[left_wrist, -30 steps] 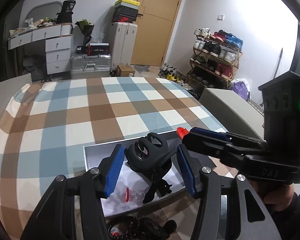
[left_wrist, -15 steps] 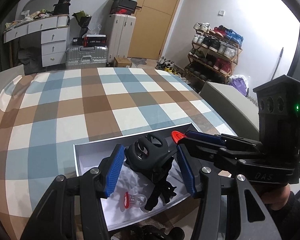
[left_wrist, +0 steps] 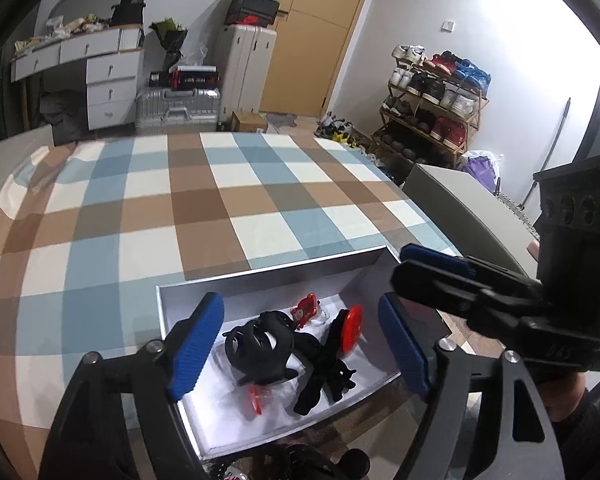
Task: Organize jewelry
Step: 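Carry the badge and claw clip over the grey box and open both tools, then withdraw both tools from the box toward the remaining hair ties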
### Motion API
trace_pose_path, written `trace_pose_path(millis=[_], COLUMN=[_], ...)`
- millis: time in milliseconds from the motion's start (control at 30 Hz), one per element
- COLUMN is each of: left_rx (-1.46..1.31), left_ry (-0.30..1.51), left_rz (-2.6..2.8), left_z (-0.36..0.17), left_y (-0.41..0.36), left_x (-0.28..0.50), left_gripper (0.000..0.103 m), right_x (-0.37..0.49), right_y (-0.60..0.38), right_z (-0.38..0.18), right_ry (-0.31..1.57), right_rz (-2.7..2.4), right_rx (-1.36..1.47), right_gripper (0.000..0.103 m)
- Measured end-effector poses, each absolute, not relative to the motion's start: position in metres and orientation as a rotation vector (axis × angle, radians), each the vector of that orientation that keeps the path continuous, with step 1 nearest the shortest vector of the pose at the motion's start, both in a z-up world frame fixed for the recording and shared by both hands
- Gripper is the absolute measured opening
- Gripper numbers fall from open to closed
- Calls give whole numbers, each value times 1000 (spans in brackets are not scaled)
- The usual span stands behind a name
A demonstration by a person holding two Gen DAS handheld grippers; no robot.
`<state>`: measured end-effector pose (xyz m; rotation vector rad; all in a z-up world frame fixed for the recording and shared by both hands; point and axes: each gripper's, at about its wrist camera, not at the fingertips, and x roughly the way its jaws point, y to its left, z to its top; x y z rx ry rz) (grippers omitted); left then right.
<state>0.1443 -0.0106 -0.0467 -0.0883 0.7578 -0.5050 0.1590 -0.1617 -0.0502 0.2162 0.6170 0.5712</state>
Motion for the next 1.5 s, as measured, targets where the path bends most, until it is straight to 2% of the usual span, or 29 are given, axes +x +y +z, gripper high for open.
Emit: trace_pose_path(millis=[100, 233, 300, 767, 900, 1500], left_rx=[-76, -81, -82, -145, -157, -199], left_ry=[754, 743, 745, 729, 725, 834], left_rz=[-486, -461, -445, -400, -381, -439], left_z=[-45, -42, -41, -36, -40, -88], left_y=[-9, -3, 0, 28, 35, 32], left_x=[141, 134, 132, 94, 80, 51], left_gripper=[78, 78, 78, 80, 85, 85], right_x=[154, 145, 140, 104, 95, 68], right_y=[-165, -167, -168, -167, -168, -174], right_z=[-46, -41, -38, -34, -38, -68], right_ry=[599, 585, 579, 549, 554, 623], right_rz=[561, 553, 546, 561, 553, 543], right_rx=[224, 231, 235, 260, 269, 321], right_gripper=[69, 75, 83, 100, 101, 102])
